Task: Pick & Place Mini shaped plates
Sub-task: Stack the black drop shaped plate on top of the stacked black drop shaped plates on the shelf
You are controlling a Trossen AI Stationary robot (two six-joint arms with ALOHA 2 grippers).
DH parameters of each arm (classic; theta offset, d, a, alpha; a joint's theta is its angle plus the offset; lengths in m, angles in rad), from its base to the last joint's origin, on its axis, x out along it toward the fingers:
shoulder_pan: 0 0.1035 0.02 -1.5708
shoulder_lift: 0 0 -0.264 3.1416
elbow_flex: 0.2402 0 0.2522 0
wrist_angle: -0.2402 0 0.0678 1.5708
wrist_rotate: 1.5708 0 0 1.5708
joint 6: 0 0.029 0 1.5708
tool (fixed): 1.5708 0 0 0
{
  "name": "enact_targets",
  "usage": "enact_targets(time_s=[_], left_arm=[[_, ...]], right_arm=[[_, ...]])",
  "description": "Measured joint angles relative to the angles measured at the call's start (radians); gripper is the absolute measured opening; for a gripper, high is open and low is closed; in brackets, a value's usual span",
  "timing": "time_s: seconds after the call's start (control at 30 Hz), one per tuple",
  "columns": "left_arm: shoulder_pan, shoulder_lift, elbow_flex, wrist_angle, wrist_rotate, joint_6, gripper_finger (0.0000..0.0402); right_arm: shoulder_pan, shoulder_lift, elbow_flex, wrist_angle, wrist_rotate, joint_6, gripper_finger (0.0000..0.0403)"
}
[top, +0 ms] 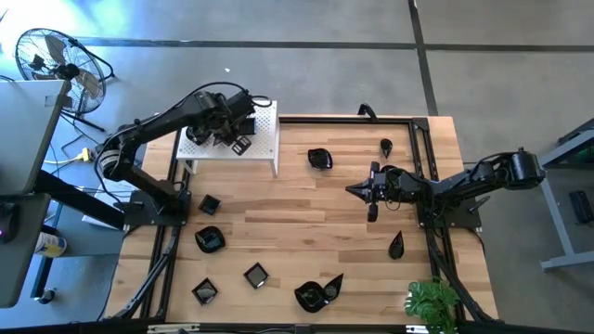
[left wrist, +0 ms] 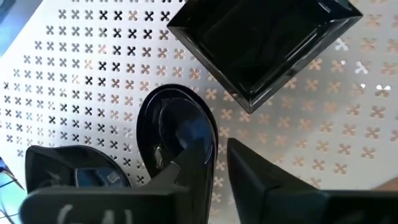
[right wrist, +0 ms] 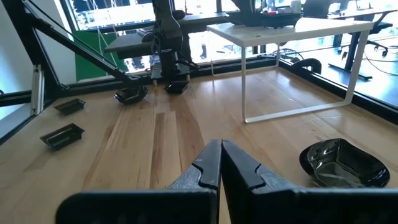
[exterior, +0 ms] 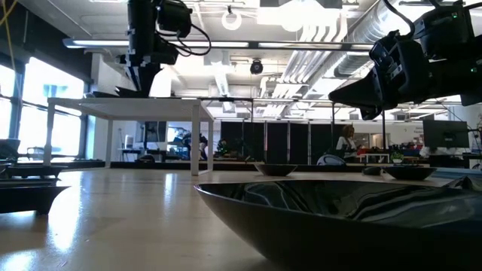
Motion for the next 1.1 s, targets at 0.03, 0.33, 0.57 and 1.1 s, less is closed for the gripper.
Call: enact_targets(time_s=[0.03, 0.33, 0.57, 1.1], left_arm=[[0.000, 0.000, 0.010, -0.004, 0.000, 0.001, 0.0072], [0.000, -0.002, 0.108, -0.007, 0.041, 0.031, 0.0075], [0.000, -0.001, 0.050, 0.004, 0.040, 0.034, 0.0009], [0.000, -0.001, 0.031, 0.024, 0.008, 0.029, 0.0001]], right_arm=[[0.000, 0.000, 0.000, 0.000, 0.000, 0.000, 0.0000], [0.000, 0.000, 0.000, 0.000, 0.002, 0.000, 0.0000], [0.000, 0.000, 0.000, 0.000, -0.003, 0.001, 0.0000], [0.000, 0.000, 0.000, 0.000, -0.006, 0.001, 0.0000]])
